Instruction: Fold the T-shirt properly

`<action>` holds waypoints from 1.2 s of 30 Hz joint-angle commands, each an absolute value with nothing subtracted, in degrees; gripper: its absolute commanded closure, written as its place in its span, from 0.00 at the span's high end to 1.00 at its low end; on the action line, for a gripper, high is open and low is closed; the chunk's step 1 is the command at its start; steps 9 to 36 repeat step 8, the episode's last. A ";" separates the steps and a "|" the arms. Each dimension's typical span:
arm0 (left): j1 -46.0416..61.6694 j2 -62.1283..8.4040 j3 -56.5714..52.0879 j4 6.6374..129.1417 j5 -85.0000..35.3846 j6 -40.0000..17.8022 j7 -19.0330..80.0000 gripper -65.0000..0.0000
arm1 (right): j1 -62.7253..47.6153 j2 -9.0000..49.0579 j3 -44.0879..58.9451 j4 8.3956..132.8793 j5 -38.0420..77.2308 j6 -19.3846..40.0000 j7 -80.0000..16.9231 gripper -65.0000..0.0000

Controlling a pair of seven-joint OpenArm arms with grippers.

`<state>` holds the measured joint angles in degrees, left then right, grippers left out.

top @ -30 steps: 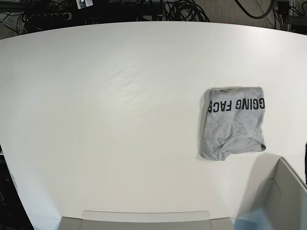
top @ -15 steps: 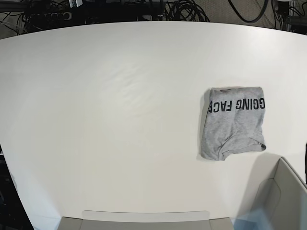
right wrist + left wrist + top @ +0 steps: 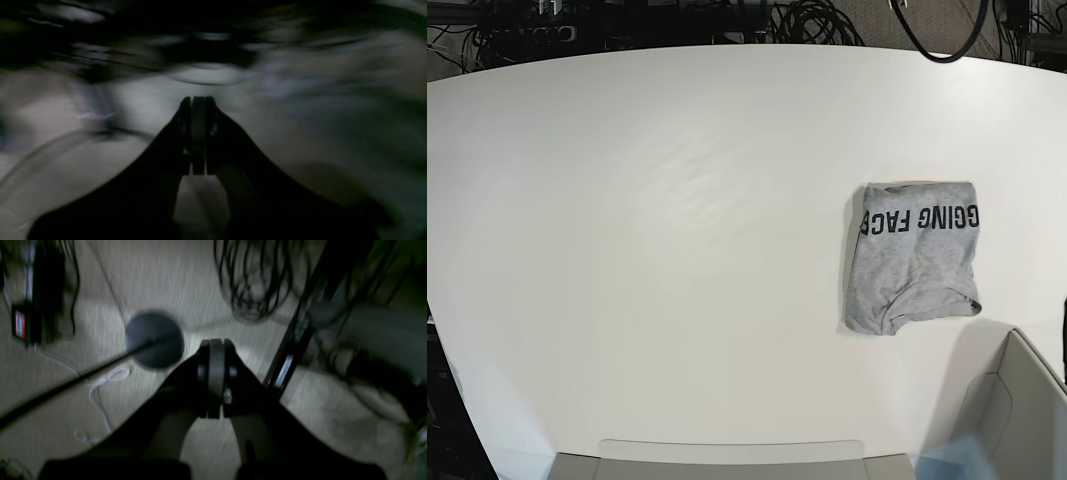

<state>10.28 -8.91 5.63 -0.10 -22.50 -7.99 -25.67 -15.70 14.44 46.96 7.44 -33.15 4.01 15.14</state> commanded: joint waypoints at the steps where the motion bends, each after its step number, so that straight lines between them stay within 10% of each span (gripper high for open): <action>1: 10.51 -9.19 5.85 0.00 -22.37 -7.96 -26.33 0.00 | -15.52 15.25 47.08 7.69 -35.47 -0.13 15.96 0.00; 8: 10.24 -9.80 5.76 0.00 -22.29 -7.78 -25.98 0.00 | -14.37 11.82 47.43 7.69 -46.99 -15.78 15.87 0.00; 36: 10.24 -9.80 5.76 0.00 -22.29 -7.78 -25.98 0.00 | -14.37 11.82 47.43 7.69 -46.99 -15.78 15.87 0.00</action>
